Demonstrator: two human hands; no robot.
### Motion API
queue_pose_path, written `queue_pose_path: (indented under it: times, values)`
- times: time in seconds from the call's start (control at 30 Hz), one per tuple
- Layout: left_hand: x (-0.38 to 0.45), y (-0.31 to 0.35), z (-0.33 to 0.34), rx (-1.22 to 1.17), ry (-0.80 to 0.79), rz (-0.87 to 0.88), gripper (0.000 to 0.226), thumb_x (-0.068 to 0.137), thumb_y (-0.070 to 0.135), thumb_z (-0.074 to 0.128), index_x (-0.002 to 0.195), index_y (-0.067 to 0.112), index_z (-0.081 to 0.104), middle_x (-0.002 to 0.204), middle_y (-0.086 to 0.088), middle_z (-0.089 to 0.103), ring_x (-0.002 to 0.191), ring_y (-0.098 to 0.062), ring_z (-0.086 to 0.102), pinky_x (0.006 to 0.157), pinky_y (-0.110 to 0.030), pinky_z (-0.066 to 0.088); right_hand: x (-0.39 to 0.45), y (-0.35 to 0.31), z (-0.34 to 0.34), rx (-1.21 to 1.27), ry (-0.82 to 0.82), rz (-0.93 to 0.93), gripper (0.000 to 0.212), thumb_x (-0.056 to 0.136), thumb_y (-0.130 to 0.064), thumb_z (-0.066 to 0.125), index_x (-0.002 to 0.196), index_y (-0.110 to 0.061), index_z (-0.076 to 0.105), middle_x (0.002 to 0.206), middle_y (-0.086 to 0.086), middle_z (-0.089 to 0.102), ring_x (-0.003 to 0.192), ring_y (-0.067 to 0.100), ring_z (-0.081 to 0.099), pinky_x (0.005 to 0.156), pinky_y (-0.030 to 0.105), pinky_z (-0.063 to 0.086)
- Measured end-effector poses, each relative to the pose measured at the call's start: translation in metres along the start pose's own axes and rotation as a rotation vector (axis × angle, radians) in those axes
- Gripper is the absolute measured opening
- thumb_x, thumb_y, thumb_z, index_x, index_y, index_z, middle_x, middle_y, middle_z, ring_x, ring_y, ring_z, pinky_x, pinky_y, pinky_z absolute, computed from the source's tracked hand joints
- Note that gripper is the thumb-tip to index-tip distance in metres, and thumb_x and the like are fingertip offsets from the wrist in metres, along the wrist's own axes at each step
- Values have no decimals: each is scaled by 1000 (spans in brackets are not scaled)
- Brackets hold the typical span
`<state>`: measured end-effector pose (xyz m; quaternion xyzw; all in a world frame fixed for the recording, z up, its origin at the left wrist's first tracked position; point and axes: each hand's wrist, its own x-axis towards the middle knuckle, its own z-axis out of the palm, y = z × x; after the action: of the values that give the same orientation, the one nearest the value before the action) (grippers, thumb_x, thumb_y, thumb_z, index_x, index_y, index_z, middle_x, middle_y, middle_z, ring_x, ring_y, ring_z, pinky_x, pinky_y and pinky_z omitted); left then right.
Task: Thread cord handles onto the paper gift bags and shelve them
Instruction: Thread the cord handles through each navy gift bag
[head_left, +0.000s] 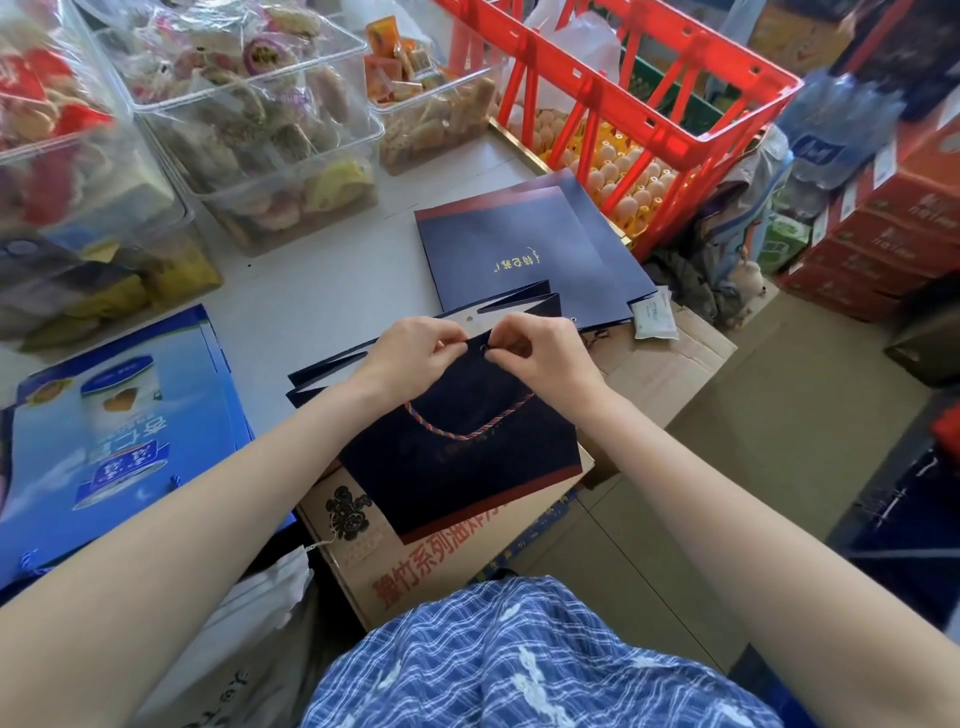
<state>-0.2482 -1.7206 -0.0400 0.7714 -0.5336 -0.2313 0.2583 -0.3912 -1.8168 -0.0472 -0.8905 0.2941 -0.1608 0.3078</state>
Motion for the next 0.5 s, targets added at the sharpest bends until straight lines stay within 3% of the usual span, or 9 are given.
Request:
queue_pose_path:
  times: [0.07,0.13,0.27,0.37,0.5]
  values:
    - [0,1,-1,0,0,13,20,93,17,54,103,9,69,100,-8,69,92,-25,61,87,-35,46,-2,1,2,-158,102,-63,22,79,-17,73,95,-5,63,93,8,61,91,22,53,78,38,49]
    - [-1,2,-1,-2,-9,24,20,93,16,54,104,9,69,101,-7,69,91,-23,61,87,-34,46,-3,2,2,-272,158,-119,31,78,-19,73,105,-9,62,108,10,55,105,27,45,90,38,38]
    - [-2,2,7,-44,-31,4,18,93,18,54,98,11,70,94,-5,68,84,-19,59,82,-31,45,1,2,-4,-355,-29,-162,21,88,-20,61,108,-15,66,109,4,61,110,24,47,106,35,16]
    - [-3,-1,12,-105,-96,-38,17,95,21,50,99,16,66,90,-4,67,84,-18,59,79,-27,43,0,4,-8,-312,-140,-112,18,90,-19,58,105,-12,67,107,2,63,107,20,49,100,26,17]
    - [-4,-4,12,-226,-259,-4,27,97,15,46,112,30,62,87,2,67,77,-8,59,73,-16,44,-9,6,-7,-236,-166,-178,10,85,-10,65,93,-7,69,94,6,64,96,25,52,98,26,22]
